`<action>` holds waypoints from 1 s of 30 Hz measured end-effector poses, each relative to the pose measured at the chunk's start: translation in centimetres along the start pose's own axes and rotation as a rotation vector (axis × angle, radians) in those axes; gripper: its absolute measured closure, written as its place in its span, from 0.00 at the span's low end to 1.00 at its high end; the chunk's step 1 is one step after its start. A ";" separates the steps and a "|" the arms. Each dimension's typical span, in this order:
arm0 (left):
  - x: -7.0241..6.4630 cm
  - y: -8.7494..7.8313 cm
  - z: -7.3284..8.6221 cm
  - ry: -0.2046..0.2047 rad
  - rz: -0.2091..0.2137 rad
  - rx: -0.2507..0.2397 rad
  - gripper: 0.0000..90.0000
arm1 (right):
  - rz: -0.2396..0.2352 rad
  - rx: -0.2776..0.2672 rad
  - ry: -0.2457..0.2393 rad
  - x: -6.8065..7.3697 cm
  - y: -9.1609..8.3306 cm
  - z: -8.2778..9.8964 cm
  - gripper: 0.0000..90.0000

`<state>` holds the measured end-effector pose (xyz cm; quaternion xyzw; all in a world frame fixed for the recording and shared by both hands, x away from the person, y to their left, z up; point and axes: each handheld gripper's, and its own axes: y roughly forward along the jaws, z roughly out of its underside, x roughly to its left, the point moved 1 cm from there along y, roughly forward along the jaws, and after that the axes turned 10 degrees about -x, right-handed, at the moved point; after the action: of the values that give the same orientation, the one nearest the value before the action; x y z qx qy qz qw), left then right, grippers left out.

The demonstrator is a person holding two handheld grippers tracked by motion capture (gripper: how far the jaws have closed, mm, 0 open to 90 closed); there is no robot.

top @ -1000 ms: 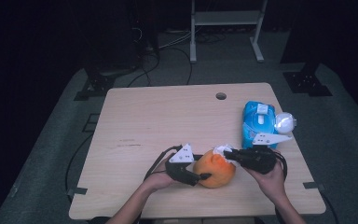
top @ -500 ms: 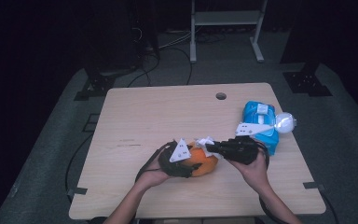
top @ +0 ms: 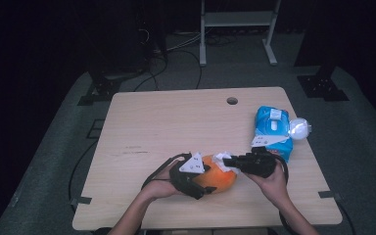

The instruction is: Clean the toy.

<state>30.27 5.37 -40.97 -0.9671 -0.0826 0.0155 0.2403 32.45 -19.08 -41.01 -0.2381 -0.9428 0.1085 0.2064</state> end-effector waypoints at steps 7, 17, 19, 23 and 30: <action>1.1 -0.8 -1.2 -0.047 -0.020 -0.110 0.25 | -0.065 0.074 0.018 0.4 -1.1 2.2 0.92; 1.8 2.3 -0.2 -0.059 -0.006 -0.045 0.19 | -0.146 0.094 -0.001 0.7 -2.3 3.1 0.91; 1.8 2.3 -0.1 -0.062 -0.006 -0.048 0.18 | -0.171 0.073 0.037 0.2 -3.0 3.2 0.91; 2.0 2.4 0.2 -0.089 0.006 -0.052 0.14 | -0.194 0.030 0.096 -0.7 -4.4 3.7 0.91; 2.0 2.6 0.6 -0.092 -0.046 -0.060 0.27 | -0.192 -0.046 0.165 -2.0 -6.5 3.9 0.91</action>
<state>32.63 3.74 -42.68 -0.9700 -0.1163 0.0519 0.2073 29.67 -26.04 -43.22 -0.1595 -0.9433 0.0468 0.2873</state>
